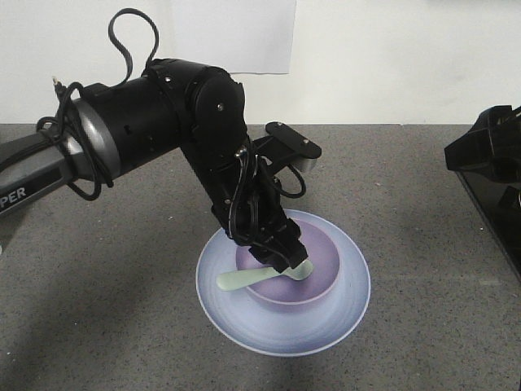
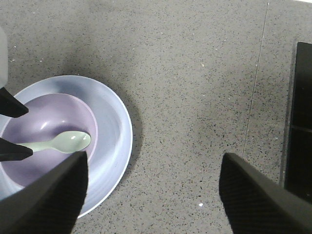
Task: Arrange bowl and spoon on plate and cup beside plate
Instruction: 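Lower the spoon into the bowl and open the left gripper, then lift the left gripper out of the bowl and move it toward the paper cup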
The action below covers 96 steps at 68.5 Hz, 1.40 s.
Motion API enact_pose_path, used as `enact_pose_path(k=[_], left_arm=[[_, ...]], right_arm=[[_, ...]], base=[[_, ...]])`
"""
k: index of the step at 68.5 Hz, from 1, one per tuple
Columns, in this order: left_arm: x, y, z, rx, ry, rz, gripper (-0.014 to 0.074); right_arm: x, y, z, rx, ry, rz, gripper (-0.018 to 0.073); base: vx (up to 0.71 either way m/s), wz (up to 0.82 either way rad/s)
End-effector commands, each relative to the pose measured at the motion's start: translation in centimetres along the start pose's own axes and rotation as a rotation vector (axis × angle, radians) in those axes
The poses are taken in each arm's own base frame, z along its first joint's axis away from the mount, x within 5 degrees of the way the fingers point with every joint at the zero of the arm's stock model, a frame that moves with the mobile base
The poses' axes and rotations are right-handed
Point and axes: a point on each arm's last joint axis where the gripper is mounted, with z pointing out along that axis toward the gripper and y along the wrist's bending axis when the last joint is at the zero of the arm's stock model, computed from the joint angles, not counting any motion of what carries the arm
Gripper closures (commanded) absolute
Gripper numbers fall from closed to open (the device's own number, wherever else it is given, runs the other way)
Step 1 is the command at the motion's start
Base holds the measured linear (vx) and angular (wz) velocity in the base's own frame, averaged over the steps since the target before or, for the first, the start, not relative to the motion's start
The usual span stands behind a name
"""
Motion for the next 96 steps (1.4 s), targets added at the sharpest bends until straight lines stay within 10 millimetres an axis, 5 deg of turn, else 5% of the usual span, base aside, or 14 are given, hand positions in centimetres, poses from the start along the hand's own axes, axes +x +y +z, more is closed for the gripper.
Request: enact_pose_path(k=[1, 21, 42, 53, 59, 62, 66, 96], left_arm=[[0.2, -0.6, -4.1, -0.005, -0.100, -0.010, 0.0129], [3.0, 4.0, -10.8, -0.183, -0.224, -0.192, 0.0129], [9.7, 9.8, -19.6, -0.451, -0.370, -0.461, 0.0129], [12.8, 11.6, -22.4, -0.537, -0.410, -0.564, 0.0129], [14.3, 12.4, -23.1, -0.566, -0.412, -0.614, 0.0129], [17.6, 14.4, -22.8, -0.632, -0.342, -0.738, 0.0129], [18.8, 15.2, -22.6, -0.666, -0.310, -0.791, 0.0129], [24.6, 18.9, -22.3, -0.743, -0.252, -1.078, 0.0129]], right_arm=[[-0.8, 0.0, -1.2, 0.004, -0.098, -0.002, 0.0017], [-0.8, 0.1, -1.2, 0.001, -0.098, 0.000, 0.0017], [-0.8, 0.1, -1.2, 0.001, -0.098, 0.000, 0.0017], [-0.8, 0.1, -1.2, 0.001, -0.098, 0.000, 0.0017], [-0.8, 0.1, -1.2, 0.001, -0.098, 0.000, 0.0017], [-0.8, 0.1, -1.2, 0.001, -0.098, 0.000, 0.0017], [-0.8, 0.1, -1.2, 0.001, -0.098, 0.000, 0.0017], [-0.8, 0.1, -1.2, 0.001, -0.099, -0.002, 0.0017]], base=[[0.00, 0.00], [0.00, 0.00], [0.00, 0.00], [0.00, 0.00], [0.00, 0.00], [0.00, 0.00], [0.00, 0.00], [0.00, 0.00]])
